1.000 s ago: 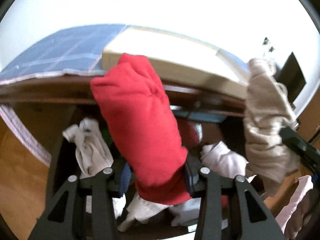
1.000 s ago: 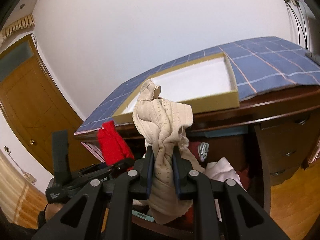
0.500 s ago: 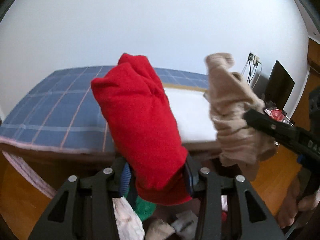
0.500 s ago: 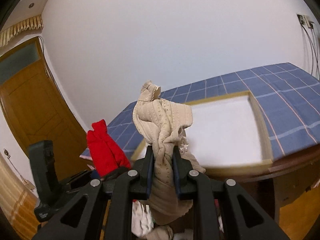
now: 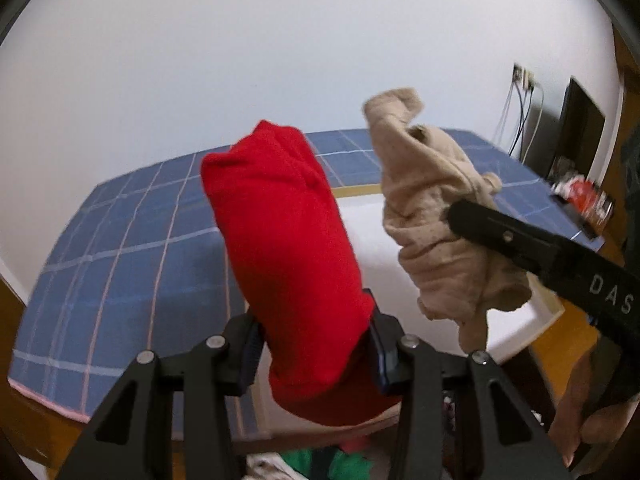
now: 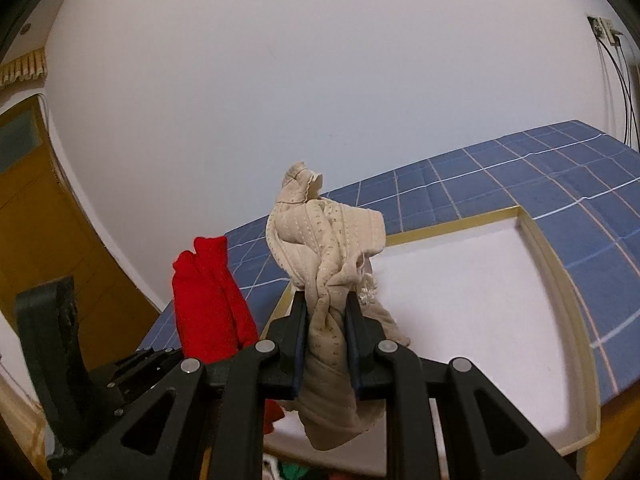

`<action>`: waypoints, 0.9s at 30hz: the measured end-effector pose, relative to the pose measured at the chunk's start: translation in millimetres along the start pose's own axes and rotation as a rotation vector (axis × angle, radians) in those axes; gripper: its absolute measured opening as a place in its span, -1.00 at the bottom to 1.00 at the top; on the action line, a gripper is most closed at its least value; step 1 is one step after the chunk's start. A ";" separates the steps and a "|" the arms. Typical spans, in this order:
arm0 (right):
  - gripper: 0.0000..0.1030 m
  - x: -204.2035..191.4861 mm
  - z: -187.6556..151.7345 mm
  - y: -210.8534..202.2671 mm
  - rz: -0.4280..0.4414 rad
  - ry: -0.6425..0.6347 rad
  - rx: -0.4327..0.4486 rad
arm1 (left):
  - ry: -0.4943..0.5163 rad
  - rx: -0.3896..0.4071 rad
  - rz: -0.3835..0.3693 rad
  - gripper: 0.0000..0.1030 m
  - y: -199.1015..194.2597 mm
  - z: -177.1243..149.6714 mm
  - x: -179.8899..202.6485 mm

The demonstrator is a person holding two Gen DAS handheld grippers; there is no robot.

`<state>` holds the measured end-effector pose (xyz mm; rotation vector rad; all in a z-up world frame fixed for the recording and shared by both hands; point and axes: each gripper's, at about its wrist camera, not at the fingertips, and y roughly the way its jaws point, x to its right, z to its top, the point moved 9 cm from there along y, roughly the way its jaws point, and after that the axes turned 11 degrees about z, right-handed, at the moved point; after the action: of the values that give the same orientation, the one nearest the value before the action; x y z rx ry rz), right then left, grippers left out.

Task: Take underwear out of drawer
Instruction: 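Carry both garments over the tray and open both tools to drop them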

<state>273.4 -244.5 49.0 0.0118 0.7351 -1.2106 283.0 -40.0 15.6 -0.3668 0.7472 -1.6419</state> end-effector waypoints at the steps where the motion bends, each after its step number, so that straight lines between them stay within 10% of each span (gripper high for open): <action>1: -0.63 3.5 2.5 6.8 -0.009 0.004 0.001 | 0.013 -0.005 0.006 -0.17 7.1 4.0 1.5; 22: -0.61 54.9 3.2 101.0 -0.113 0.128 -0.172 | 0.141 -0.123 0.100 -0.17 109.7 33.4 8.4; 27: -0.56 55.6 2.0 107.4 -0.115 0.107 -0.192 | 0.141 -0.123 0.139 0.16 120.7 36.7 3.2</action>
<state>374.1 -251.0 -17.7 -0.1271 0.9543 -1.2511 396.2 -59.9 -36.3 -0.2812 0.9616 -1.5063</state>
